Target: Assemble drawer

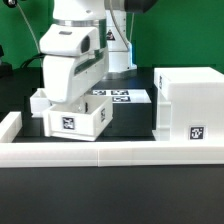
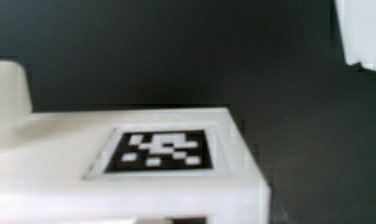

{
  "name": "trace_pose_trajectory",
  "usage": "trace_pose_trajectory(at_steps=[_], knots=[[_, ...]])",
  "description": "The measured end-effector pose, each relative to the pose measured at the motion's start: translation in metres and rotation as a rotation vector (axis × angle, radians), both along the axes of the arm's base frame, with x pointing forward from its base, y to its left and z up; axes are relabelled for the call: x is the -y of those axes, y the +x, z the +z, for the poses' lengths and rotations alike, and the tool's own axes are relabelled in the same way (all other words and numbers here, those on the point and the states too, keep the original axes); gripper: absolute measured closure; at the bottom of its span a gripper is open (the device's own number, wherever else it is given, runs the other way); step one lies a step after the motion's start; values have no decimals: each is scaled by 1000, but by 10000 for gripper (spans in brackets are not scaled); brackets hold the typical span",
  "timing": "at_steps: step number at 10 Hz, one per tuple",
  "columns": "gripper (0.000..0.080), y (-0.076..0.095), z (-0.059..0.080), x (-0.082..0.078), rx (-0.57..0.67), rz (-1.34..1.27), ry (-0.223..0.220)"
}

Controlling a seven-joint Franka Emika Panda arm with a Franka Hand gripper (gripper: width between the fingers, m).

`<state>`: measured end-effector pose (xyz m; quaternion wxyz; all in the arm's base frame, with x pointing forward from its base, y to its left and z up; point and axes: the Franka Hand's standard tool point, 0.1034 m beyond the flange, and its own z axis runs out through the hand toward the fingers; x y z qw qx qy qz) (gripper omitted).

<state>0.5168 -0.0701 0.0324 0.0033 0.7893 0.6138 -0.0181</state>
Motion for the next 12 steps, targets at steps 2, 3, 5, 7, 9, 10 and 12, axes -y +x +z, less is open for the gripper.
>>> trace_pose_trajectory(at_steps=[2,3,5,7,9,10,12], knots=[[757,0,-1,0,-3,150,-11],[757,-1,-1,3,-6,197,-17],[757,-1,-2,3,-8,201,-19],[757,-2,-8,-6,-14,216,-14],[757,6,-11,-24,-10,183,-3],[757,11,-13,-30,-7,184,1],[757,10,-14,-29,-9,178,1]])
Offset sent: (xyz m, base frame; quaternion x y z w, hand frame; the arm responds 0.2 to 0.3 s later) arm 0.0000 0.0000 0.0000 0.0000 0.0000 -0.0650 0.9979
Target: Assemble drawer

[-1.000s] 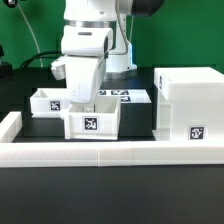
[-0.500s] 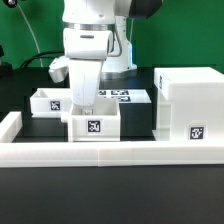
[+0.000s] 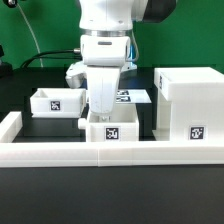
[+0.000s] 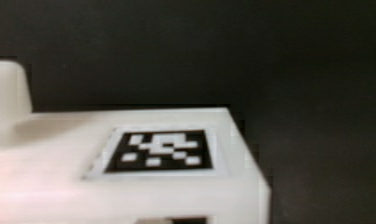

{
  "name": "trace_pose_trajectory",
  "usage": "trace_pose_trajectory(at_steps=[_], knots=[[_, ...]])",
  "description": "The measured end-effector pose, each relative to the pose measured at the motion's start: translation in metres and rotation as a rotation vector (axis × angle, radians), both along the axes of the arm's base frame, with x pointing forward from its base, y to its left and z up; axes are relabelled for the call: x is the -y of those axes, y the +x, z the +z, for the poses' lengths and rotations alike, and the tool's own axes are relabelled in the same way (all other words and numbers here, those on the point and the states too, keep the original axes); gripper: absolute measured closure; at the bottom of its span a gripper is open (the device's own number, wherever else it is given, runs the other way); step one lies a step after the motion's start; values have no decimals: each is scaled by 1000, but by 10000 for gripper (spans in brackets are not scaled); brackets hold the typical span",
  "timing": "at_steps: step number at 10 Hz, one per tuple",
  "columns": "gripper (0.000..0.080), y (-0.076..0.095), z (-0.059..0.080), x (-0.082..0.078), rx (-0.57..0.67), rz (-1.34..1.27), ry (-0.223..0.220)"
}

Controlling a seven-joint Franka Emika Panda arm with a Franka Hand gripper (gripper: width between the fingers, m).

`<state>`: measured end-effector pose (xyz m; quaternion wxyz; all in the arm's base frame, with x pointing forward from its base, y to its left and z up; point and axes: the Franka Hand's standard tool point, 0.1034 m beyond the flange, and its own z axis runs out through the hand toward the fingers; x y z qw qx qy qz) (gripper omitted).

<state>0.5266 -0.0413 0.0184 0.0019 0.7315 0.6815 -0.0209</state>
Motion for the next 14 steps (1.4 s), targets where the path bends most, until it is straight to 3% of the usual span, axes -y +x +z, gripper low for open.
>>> trace_pose_trajectory(at_steps=[3,6,9,14], knots=[[757,0,0,0,0,-5,0],[757,7,2,-18,-8,19,4],[757,17,-6,-30,-10,37,12],[757,16,-7,-31,-12,28,14]])
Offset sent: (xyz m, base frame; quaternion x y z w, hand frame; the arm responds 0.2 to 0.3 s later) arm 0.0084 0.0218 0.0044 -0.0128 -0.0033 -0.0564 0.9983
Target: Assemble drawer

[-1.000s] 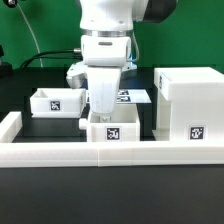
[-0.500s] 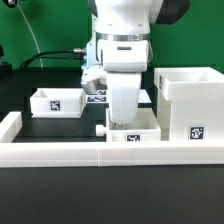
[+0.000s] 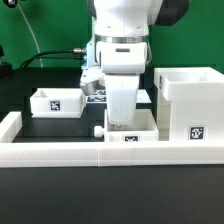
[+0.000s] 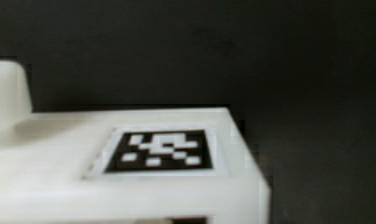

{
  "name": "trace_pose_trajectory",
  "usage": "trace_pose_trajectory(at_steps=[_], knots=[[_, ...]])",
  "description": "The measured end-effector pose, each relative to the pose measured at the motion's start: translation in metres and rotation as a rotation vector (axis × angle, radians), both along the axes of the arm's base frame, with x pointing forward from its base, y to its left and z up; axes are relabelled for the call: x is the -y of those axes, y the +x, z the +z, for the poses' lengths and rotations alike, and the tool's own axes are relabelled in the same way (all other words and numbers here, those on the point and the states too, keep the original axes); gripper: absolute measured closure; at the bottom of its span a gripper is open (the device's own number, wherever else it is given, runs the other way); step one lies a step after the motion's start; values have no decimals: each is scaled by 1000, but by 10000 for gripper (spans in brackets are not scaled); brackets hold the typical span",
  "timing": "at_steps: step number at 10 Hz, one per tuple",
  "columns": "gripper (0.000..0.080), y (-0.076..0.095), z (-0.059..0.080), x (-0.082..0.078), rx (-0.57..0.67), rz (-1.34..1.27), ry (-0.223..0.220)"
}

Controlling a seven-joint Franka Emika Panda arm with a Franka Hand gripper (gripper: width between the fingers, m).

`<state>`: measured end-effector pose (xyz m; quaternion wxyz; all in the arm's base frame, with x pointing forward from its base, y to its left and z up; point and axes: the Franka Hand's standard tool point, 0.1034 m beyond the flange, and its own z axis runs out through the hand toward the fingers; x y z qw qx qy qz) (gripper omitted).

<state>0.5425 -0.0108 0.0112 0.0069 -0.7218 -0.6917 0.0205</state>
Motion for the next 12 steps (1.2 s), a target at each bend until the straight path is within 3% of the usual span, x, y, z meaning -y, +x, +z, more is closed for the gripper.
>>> trace_pose_trajectory(at_steps=[5,12], knots=[[757,2,1,-14,9,-6,9],[757,-1,-1,-14,11,43,-9]])
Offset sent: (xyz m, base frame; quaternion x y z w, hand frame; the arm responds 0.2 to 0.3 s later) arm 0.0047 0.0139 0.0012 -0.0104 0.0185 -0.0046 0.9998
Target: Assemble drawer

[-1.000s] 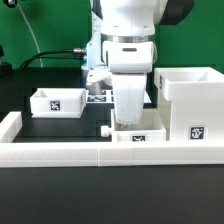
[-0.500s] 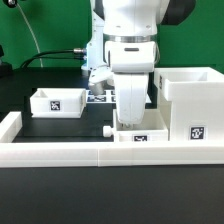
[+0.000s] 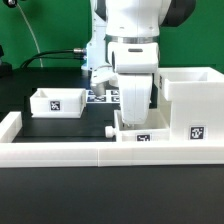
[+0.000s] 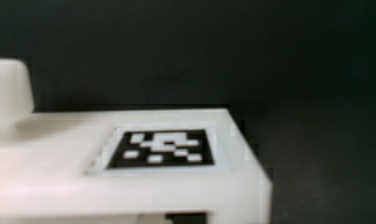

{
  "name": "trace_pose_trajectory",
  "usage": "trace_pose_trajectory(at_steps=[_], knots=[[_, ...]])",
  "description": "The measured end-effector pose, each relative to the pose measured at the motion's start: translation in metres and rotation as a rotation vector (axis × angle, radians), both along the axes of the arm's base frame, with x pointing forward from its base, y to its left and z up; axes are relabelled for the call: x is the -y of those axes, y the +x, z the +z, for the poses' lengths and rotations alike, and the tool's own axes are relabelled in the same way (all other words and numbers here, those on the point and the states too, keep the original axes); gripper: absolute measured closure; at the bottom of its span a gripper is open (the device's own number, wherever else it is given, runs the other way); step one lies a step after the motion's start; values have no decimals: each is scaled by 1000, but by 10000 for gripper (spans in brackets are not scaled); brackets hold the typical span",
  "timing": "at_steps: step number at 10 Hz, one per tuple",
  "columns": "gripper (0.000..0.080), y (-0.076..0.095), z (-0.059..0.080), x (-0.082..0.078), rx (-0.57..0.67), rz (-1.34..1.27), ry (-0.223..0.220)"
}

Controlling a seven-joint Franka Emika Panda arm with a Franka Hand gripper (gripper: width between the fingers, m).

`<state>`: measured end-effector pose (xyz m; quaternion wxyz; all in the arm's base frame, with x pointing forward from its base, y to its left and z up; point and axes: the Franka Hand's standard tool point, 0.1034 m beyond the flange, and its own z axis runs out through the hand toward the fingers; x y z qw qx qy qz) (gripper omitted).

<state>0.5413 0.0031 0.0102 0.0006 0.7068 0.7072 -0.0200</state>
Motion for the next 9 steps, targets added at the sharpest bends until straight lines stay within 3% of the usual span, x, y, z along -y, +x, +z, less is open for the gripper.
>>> trace_pose_trajectory(at_steps=[6,9], knots=[[757,0,0,1,0,1,-1],[757,2,0,-11,1,47,-13]])
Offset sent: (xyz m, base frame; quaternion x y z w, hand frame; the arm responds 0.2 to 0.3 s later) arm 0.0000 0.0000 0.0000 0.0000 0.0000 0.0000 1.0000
